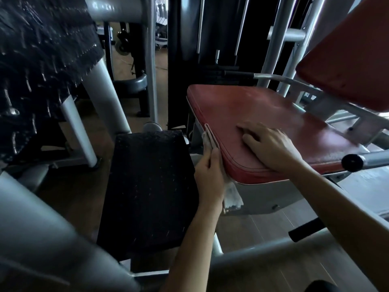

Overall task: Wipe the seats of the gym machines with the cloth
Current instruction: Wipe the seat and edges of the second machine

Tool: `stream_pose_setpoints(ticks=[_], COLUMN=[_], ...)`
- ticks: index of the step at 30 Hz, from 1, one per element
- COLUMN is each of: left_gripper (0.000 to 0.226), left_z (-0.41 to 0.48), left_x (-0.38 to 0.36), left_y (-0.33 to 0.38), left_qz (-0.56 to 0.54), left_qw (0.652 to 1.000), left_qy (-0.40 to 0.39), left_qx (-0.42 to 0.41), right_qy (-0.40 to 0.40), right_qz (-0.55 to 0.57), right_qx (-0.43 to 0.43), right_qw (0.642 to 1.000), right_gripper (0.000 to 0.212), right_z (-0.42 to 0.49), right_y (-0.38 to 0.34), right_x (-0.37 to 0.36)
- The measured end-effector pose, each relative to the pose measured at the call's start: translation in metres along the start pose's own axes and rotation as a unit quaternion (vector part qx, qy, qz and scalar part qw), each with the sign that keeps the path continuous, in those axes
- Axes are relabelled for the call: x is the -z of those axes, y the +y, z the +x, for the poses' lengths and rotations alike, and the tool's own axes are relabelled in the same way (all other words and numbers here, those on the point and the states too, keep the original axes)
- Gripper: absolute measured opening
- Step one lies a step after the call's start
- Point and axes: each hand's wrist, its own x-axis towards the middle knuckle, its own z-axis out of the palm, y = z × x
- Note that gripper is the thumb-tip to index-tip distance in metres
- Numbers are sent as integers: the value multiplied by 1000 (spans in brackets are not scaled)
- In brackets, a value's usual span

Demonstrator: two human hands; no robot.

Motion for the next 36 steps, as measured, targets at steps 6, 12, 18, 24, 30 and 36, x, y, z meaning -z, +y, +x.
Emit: stream_pose_setpoints(ticks=[6, 12, 18, 24, 30, 36], left_gripper=[48, 43, 42, 40, 40, 38], left_z=[-29, -22, -31, 5, -8, -22], left_x=[-11, -15, -11, -3, 2, 4], left_y=[6, 9, 6, 10, 17, 22], left_qz=[28, 21, 4, 88, 116, 155], left_qw=[997, 998, 1000, 996, 993, 987], left_qy=[13, 8, 0, 1, -16, -32], left_qx=[-76, -62, -12, 10, 12, 9], right_qy=[9, 17, 21, 31, 25, 28], right_qz=[10, 16, 20, 25, 25, 22], right_qx=[-7, -7, -11, -13, -9, -6], right_qw=[1000, 1000, 1000, 999, 999, 999], right_gripper=[42, 42, 41, 40, 41, 41], right_z=[0, 2, 2, 2, 2, 2], right_y=[0, 2, 1, 0, 0, -2], right_x=[1, -1, 0, 0, 0, 0])
